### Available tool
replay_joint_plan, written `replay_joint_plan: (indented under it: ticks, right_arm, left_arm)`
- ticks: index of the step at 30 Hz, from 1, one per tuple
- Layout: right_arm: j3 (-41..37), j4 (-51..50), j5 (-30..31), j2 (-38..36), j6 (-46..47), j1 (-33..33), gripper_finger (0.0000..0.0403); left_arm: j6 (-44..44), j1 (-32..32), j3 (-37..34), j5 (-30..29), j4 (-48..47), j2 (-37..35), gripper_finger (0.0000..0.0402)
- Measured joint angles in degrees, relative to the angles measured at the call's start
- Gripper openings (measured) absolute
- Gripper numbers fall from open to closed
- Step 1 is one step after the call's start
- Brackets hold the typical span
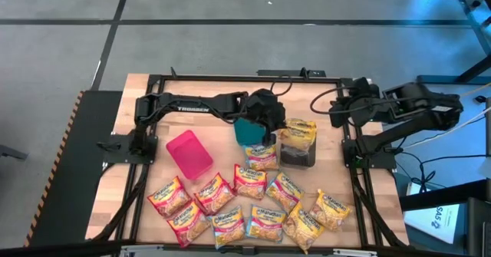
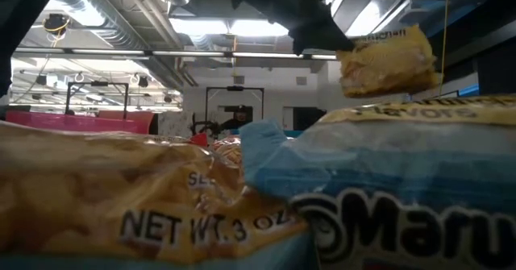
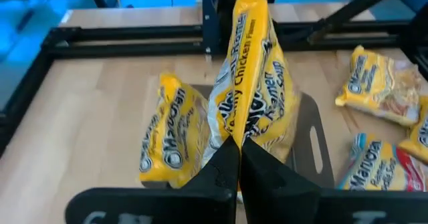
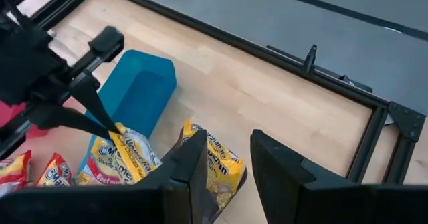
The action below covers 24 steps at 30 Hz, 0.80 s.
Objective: Sort Maruchan noodles
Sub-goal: Put the yellow noodle pack into the black bin
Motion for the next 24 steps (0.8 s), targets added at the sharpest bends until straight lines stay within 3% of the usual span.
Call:
replay_joint_plan:
  ticks: [8, 16, 24]
  right_arm:
    - [0.0, 0.5, -3.7, 1.9, -4.4, 0.0, 0.0113]
    - [-0.1, 0.2, -13.5, 5.7, -8.5, 0.0, 0.0113]
    - [-5.2, 0.9, -14.6, 7.2, -7.4, 0.0, 0.0113]
  left_arm:
    - [-0.7, -0.2, 0.0, 1.0, 1.7, 2.0, 0.0]
    - [-0.9, -0.1, 0.0, 0.6, 4.0, 2.1, 0.0]
    - [-1.0, -0.1, 0.0, 0.6, 4.0, 2.1, 0.0]
